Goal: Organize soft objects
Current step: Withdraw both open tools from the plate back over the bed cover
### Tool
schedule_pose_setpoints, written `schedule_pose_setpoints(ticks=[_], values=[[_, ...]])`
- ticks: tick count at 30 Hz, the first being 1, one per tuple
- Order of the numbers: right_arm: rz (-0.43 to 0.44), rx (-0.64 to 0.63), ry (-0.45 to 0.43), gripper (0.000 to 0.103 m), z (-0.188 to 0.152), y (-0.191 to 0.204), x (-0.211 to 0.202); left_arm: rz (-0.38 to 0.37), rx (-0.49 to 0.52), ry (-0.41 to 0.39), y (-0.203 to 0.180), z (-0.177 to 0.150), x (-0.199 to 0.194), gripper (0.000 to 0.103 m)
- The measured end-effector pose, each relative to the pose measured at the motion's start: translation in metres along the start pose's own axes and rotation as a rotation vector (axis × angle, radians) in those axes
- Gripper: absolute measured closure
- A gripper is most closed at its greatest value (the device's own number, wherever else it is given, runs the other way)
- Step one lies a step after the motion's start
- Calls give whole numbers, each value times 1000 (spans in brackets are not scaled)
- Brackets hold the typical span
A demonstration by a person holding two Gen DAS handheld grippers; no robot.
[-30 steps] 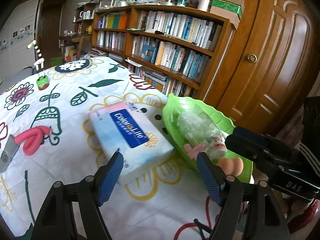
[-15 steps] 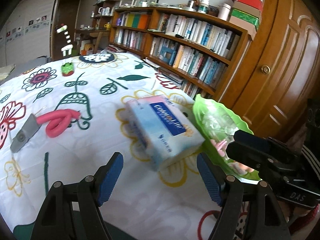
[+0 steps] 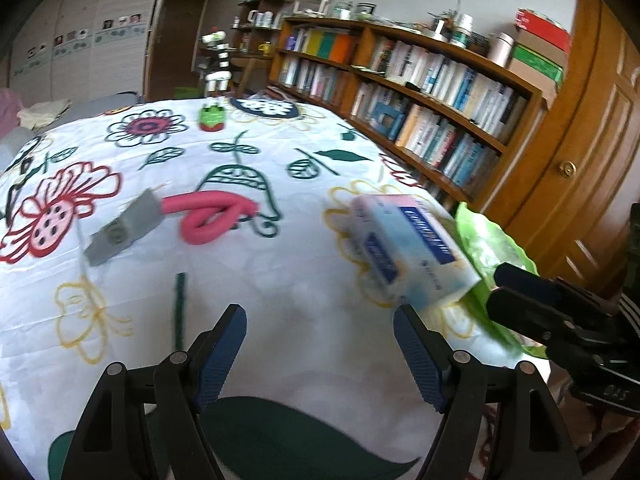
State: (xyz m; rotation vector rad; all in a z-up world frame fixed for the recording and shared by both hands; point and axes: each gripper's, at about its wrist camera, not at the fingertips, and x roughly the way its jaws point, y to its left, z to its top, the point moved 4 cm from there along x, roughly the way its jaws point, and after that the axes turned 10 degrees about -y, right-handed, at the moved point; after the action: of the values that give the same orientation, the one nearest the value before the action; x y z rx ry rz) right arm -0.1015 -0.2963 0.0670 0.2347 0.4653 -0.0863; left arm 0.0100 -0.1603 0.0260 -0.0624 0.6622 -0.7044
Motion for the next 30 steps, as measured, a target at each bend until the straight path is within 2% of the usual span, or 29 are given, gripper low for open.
schedule_pose_setpoints(ticks=[13, 30], values=[[74, -42, 35, 47, 8, 37, 35, 115, -54, -33, 60, 10, -14, 24], [118, -84, 106, 47, 15, 71, 86, 242, -56, -11, 124, 32, 15, 24]])
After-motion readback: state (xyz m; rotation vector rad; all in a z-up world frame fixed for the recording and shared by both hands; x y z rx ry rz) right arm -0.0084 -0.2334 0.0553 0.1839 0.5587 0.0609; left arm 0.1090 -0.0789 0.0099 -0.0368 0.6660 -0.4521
